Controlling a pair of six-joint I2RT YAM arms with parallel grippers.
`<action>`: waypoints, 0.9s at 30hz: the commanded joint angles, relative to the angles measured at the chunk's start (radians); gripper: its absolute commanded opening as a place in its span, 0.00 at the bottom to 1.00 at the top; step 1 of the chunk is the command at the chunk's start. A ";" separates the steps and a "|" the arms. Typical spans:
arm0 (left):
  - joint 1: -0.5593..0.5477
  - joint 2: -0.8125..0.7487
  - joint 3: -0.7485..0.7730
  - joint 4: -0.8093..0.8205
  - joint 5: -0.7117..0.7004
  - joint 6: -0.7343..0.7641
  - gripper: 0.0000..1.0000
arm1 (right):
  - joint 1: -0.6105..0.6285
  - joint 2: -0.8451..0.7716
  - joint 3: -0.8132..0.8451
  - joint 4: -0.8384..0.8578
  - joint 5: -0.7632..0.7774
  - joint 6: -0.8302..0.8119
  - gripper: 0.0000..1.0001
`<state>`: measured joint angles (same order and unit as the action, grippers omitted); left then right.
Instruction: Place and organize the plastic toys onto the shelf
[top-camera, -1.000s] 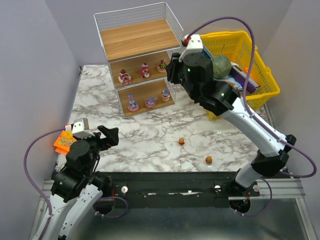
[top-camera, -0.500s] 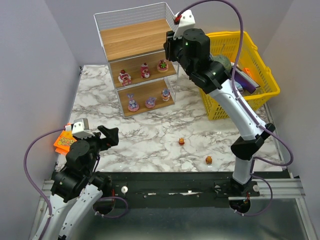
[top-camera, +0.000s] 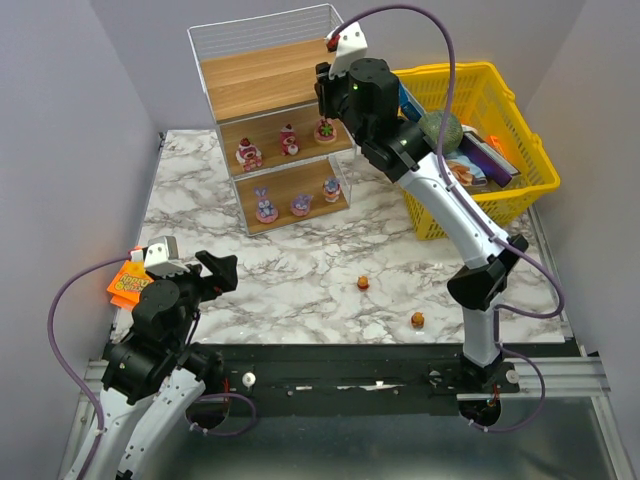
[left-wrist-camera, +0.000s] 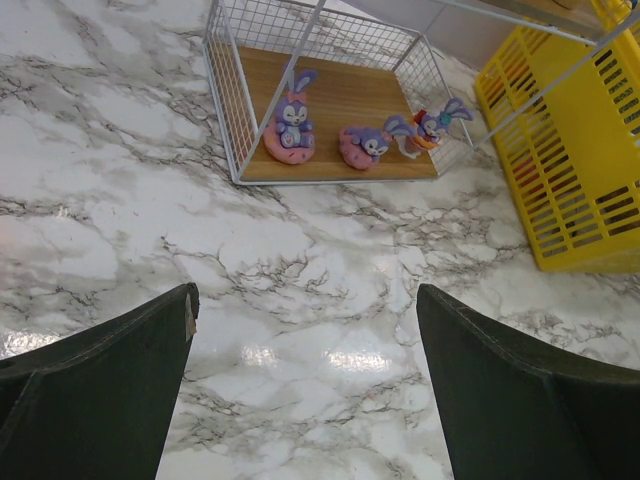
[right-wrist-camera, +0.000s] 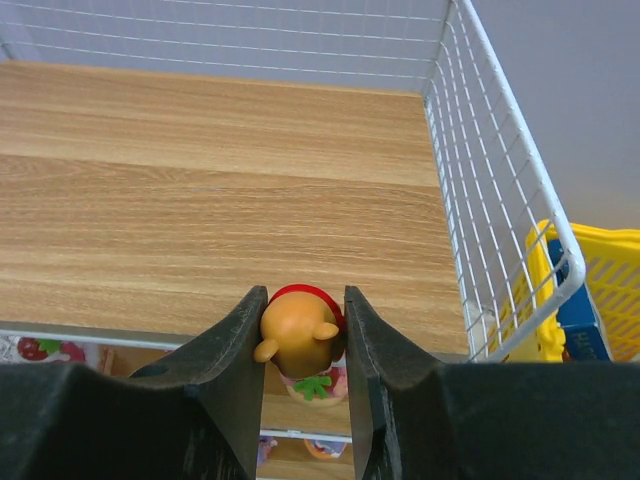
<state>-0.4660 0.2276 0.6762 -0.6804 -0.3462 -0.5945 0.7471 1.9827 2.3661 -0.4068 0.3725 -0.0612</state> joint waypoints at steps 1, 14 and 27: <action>0.003 0.009 -0.007 0.013 0.009 0.009 0.99 | -0.003 0.042 0.036 0.022 -0.012 -0.012 0.01; 0.003 0.004 -0.007 0.012 0.009 0.009 0.99 | -0.012 0.077 0.033 0.022 0.005 0.014 0.05; 0.003 0.001 -0.006 0.010 0.006 0.007 0.99 | -0.029 0.096 0.028 -0.024 0.000 0.089 0.14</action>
<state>-0.4660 0.2276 0.6762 -0.6800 -0.3462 -0.5945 0.7410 2.0106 2.3894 -0.3763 0.3721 -0.0231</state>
